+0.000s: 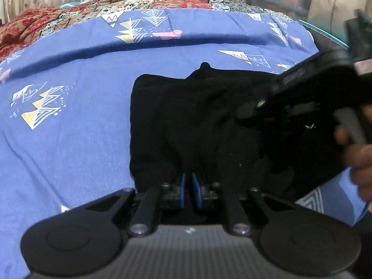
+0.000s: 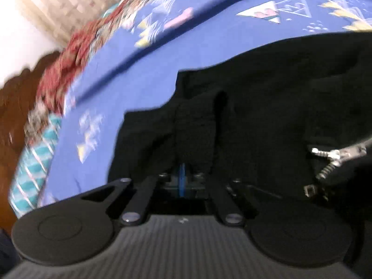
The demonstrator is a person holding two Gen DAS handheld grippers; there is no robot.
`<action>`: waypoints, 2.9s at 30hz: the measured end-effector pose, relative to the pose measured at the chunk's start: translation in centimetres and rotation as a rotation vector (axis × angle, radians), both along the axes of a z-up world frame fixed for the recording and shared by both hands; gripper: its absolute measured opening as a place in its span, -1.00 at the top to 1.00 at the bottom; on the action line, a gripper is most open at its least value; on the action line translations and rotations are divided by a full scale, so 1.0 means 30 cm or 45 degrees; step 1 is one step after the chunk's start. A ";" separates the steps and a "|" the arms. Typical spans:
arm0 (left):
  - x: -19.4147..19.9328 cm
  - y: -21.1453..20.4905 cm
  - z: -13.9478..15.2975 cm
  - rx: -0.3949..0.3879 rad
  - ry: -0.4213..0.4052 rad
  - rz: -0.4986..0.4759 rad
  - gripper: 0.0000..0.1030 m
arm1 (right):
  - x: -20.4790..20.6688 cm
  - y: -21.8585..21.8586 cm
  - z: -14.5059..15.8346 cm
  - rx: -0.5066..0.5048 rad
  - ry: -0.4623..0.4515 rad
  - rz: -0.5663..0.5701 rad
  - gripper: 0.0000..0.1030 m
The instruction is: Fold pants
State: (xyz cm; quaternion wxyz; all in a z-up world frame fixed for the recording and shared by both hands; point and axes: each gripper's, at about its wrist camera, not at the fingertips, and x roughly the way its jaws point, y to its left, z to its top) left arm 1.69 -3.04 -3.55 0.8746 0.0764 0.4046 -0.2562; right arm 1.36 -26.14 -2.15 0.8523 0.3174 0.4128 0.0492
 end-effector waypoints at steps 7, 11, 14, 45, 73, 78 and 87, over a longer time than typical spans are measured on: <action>0.034 0.081 0.000 -0.187 0.118 0.061 0.80 | -0.141 -0.019 0.057 0.106 -0.032 0.002 0.48; 0.028 0.064 0.003 -0.156 0.097 0.055 0.80 | -0.154 -0.021 -0.004 0.128 0.043 -0.018 0.41; 0.027 0.058 0.004 -0.146 0.091 0.056 0.80 | -0.135 -0.021 -0.014 0.202 0.056 -0.025 0.33; -0.029 0.010 0.144 -0.208 0.042 -0.022 0.78 | -0.221 -0.001 0.122 -0.174 -0.194 -0.011 0.70; 0.015 -0.062 0.035 -0.082 0.090 0.013 0.72 | -0.189 0.013 0.039 -0.163 -0.110 0.029 0.57; -0.003 -0.046 0.069 -0.115 0.072 0.028 0.61 | -0.153 0.035 0.008 -0.163 -0.089 0.077 0.57; 0.021 -0.059 0.015 -0.033 0.086 0.043 0.59 | -0.099 0.015 -0.057 -0.104 -0.007 0.073 0.53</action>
